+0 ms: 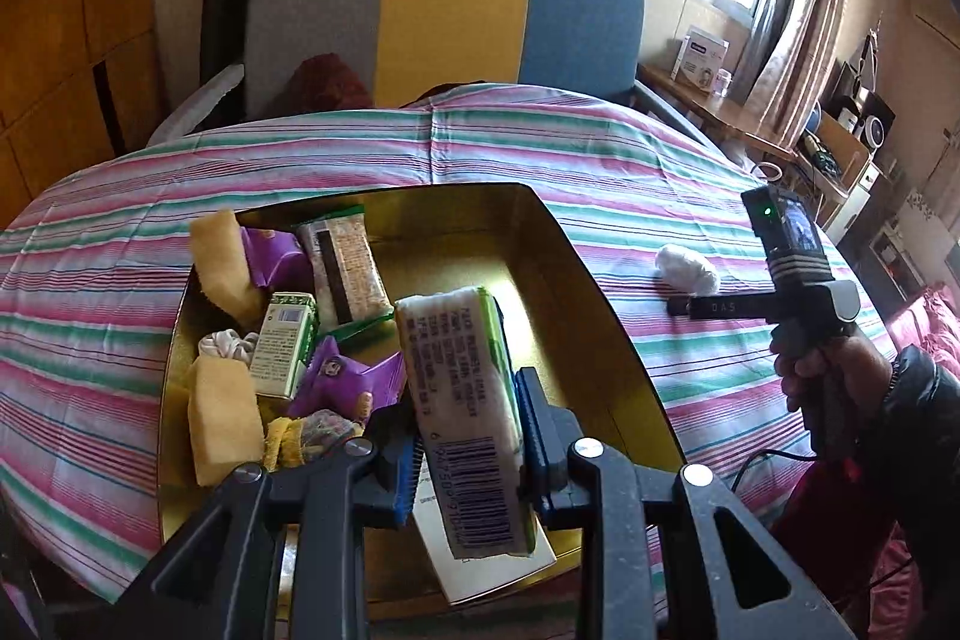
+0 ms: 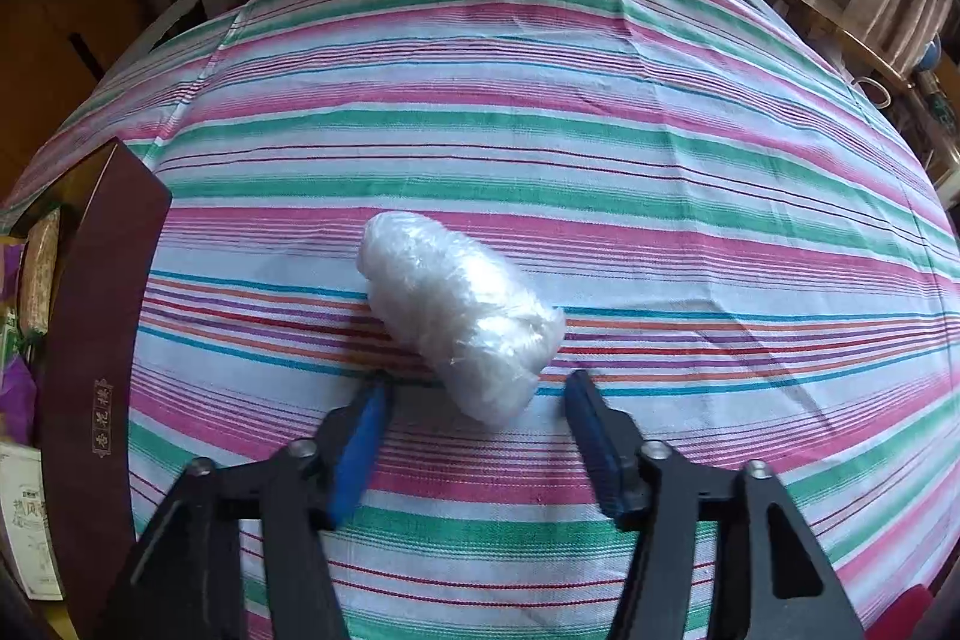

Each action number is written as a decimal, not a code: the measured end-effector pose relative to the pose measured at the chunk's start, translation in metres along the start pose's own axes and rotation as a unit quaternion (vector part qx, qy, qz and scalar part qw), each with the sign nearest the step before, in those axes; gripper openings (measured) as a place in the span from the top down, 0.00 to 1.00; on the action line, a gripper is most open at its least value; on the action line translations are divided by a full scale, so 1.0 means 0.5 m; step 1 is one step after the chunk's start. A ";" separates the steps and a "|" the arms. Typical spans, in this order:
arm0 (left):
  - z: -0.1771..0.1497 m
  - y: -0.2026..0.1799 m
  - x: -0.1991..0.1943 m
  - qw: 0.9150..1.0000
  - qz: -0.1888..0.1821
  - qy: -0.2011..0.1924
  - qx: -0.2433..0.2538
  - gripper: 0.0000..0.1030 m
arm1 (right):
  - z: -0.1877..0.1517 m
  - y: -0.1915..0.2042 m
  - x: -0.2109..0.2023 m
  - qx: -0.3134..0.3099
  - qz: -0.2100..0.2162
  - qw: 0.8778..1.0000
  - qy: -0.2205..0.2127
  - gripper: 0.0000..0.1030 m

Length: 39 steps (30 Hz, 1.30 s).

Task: Organize objects
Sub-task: 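Carry the tissue pack over the tray with the left tool while the right tool grasps the plastic-wrapped bundle, then release the tissue pack into the tray with the left tool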

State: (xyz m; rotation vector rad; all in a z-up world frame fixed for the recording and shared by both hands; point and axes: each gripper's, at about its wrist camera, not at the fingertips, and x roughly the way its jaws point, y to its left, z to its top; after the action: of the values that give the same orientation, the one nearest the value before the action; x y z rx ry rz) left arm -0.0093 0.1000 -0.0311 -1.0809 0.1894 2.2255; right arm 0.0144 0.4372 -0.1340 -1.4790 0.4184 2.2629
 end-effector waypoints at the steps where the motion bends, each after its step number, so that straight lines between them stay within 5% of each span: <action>1: -0.001 0.002 -0.002 1.000 0.000 -0.001 -0.001 0.73 | -0.002 0.006 0.008 -0.007 -0.002 1.000 0.012 0.01; 9: -0.014 0.015 -0.007 1.000 0.002 0.000 -0.010 0.73 | -0.007 0.018 0.000 -0.025 0.008 1.000 0.011 0.00; 17: -0.022 0.016 -0.005 1.000 0.005 0.008 -0.009 0.73 | 0.010 -0.033 -0.062 0.025 0.008 0.998 -0.057 0.00; 21: -0.022 0.008 -0.002 1.000 0.003 0.010 -0.001 0.73 | 0.039 0.002 -0.058 -0.030 -0.034 0.994 -0.096 0.02; 24: -0.022 0.005 0.002 1.000 0.005 0.015 0.002 0.73 | 0.051 0.020 -0.026 -0.066 -0.060 0.992 -0.084 0.10; 28: -0.021 0.005 0.012 1.000 0.010 0.022 0.001 0.73 | 0.054 0.019 0.013 -0.068 -0.035 0.996 -0.054 0.65; 39: -0.018 -0.011 0.023 1.000 0.008 0.015 0.004 0.73 | 0.022 0.097 0.003 -0.162 -0.094 0.980 -0.066 0.67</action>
State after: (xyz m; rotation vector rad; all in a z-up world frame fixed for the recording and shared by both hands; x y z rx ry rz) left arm -0.0051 0.1065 -0.0451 -1.1132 0.2214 2.2211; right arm -0.0185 0.4002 -0.1297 -1.4332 -0.1332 2.3347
